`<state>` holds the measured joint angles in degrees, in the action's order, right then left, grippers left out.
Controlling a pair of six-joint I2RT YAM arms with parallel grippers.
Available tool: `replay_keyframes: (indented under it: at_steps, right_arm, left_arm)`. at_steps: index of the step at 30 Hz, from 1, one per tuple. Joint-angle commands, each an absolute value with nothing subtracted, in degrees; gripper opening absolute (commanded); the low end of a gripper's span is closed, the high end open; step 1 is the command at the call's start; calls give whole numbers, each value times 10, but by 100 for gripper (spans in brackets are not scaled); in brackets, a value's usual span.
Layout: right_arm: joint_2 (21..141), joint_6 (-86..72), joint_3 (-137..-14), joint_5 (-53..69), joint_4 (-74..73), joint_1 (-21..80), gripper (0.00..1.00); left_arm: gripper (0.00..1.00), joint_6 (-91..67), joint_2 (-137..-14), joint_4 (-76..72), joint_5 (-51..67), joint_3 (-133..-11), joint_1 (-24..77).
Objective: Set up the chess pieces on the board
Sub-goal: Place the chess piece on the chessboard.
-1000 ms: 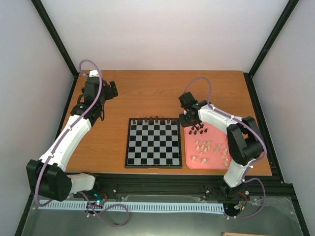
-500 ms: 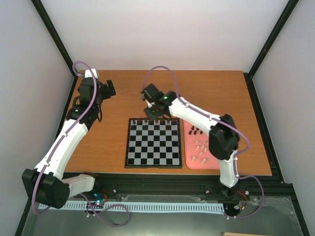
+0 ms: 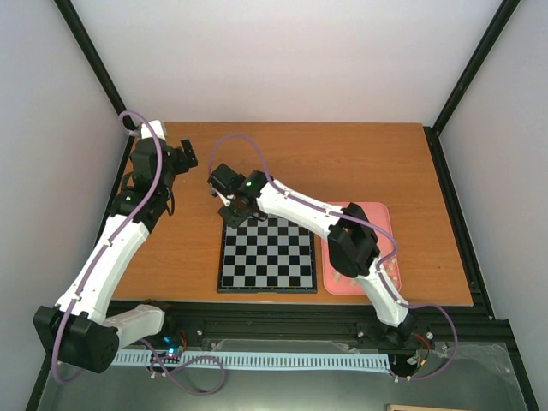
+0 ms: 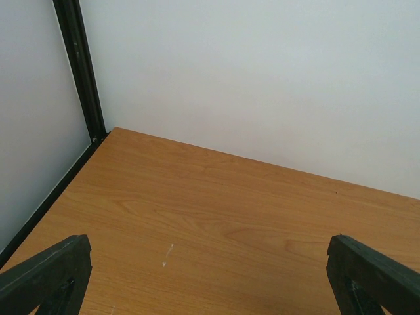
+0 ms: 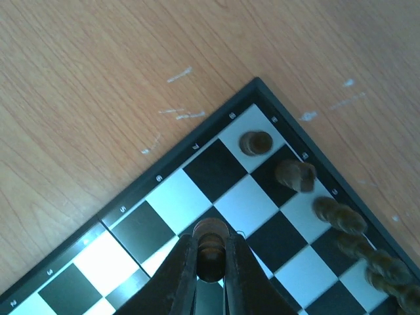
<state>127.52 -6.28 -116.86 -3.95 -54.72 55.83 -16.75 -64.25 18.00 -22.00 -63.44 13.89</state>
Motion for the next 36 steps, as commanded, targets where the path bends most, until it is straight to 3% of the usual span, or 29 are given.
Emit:
replay_keyframes:
  at_steps: [1,36]
  right_arm:
    - [1315,-43,-1210,-28,-563,567,7]
    - [1397,-18,-1264,16,-542,539,8]
  left_arm:
    - [100,-166,-630,177,-234,-633,141]
    - [100,-162,-648,168,-244,-634,141]
